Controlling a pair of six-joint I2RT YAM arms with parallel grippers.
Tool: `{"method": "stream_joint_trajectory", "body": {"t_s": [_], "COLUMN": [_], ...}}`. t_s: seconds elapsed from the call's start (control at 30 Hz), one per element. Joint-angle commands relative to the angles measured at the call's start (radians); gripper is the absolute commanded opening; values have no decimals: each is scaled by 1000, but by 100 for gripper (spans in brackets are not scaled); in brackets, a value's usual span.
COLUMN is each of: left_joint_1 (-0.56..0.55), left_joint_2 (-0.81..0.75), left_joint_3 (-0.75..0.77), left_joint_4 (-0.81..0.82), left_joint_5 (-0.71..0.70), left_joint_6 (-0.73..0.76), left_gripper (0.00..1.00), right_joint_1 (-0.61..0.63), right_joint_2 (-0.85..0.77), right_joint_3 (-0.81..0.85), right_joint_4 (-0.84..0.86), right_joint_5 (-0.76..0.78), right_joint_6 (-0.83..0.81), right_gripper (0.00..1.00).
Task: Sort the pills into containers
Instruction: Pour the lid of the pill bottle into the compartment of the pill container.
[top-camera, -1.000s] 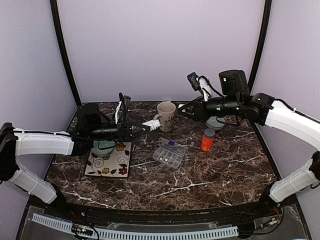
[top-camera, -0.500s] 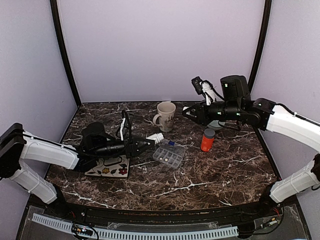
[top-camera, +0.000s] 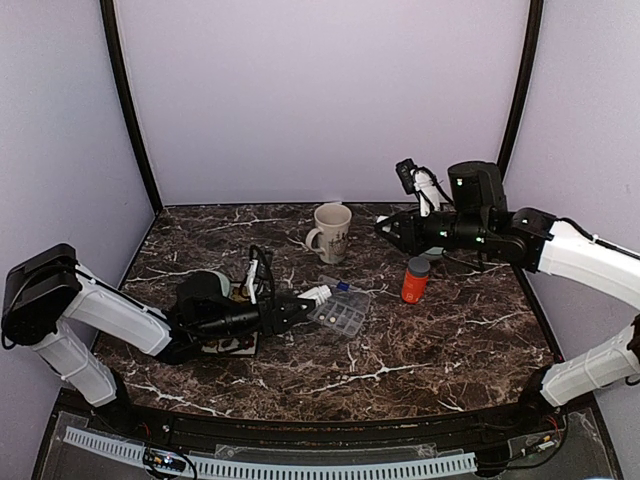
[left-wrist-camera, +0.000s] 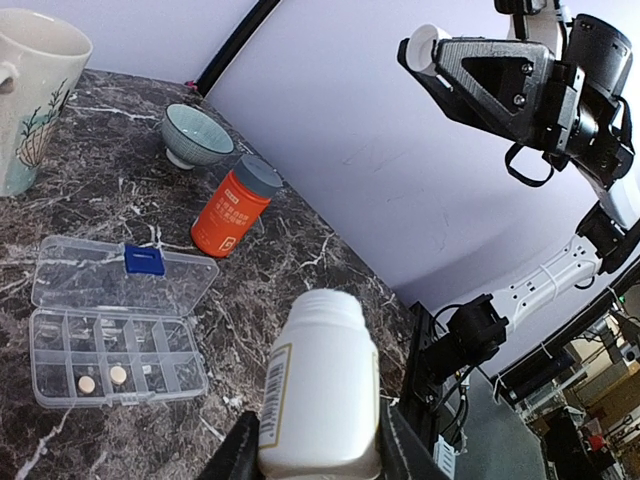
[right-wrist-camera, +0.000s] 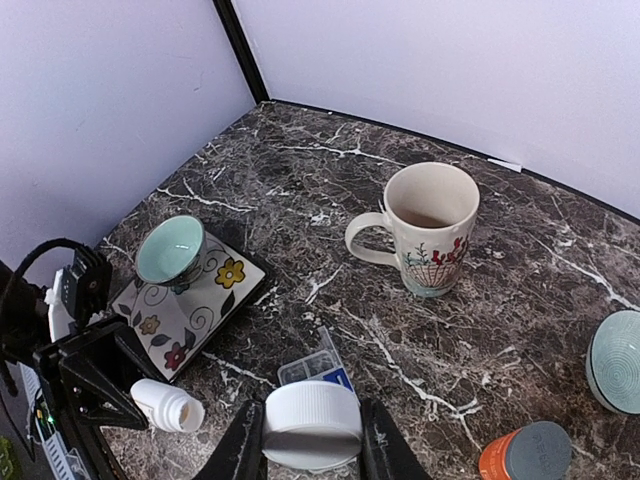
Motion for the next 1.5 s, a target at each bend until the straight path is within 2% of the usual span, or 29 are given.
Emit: {"method": "stream_joint_trajectory", "body": {"t_s": [0.0, 0.53, 0.9, 1.47], "left_joint_1": [-30, -109, -125, -152], "left_joint_2": [31, 271, 341, 364], "left_joint_3": [-18, 15, 35, 92], "left_joint_4": [88, 260, 268, 171], "left_joint_5": [-91, -194, -260, -306], "left_joint_6": [-23, -110, -148, -144], "left_gripper": [0, 0, 0, 0], "right_joint_1": [-3, -2, -2, 0], "right_joint_2": [-32, -73, -91, -100], "right_joint_3": [-21, -95, -114, -110], "right_joint_4": [56, 86, 85, 75], "right_joint_5": [49, 103, 102, 97], "right_joint_6": [25, 62, 78, 87], "right_gripper": [11, 10, 10, 10]}}
